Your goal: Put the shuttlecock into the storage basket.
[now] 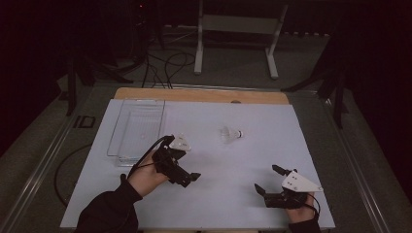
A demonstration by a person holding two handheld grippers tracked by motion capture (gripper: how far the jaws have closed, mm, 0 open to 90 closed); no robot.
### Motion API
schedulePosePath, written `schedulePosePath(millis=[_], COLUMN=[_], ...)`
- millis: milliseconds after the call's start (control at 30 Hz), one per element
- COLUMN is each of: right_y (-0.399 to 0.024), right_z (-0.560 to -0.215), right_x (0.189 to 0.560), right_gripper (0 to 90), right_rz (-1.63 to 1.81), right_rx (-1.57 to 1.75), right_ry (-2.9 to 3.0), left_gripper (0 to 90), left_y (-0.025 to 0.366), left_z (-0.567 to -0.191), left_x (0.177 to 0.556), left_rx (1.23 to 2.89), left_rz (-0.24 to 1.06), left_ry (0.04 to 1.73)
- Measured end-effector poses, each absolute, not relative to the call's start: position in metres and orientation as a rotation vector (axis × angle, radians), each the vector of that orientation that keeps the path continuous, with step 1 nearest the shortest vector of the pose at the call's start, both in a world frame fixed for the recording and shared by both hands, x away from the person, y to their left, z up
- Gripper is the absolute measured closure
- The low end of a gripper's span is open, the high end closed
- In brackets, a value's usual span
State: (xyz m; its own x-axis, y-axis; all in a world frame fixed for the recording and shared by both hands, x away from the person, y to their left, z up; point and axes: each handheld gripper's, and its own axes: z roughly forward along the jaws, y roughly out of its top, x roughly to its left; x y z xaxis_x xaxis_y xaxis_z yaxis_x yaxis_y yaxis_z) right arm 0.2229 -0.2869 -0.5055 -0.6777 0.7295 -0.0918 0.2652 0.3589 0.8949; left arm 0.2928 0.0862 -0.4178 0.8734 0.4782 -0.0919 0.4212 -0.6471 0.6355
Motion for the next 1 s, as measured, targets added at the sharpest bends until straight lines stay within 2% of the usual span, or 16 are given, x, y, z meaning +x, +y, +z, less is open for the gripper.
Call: schedulePosePath(millis=[533, 1000], right_y=[-0.287, -0.287], right_z=[-0.506, -0.506], right_x=[0.223, 0.223], right_gripper=[9.4, 9.4], right_rz=[1.281, 1.284], right_rx=[0.868, 0.868], right_ry=[2.148, 2.152], left_gripper=[0.3, 0.3], left_y=[0.069, 0.051], left_z=[-0.416, -0.420], left_x=[0.305, 0.320], left_rx=[2.395, 2.399], left_rz=[0.112, 0.017], left_ry=[0.658, 0.630])
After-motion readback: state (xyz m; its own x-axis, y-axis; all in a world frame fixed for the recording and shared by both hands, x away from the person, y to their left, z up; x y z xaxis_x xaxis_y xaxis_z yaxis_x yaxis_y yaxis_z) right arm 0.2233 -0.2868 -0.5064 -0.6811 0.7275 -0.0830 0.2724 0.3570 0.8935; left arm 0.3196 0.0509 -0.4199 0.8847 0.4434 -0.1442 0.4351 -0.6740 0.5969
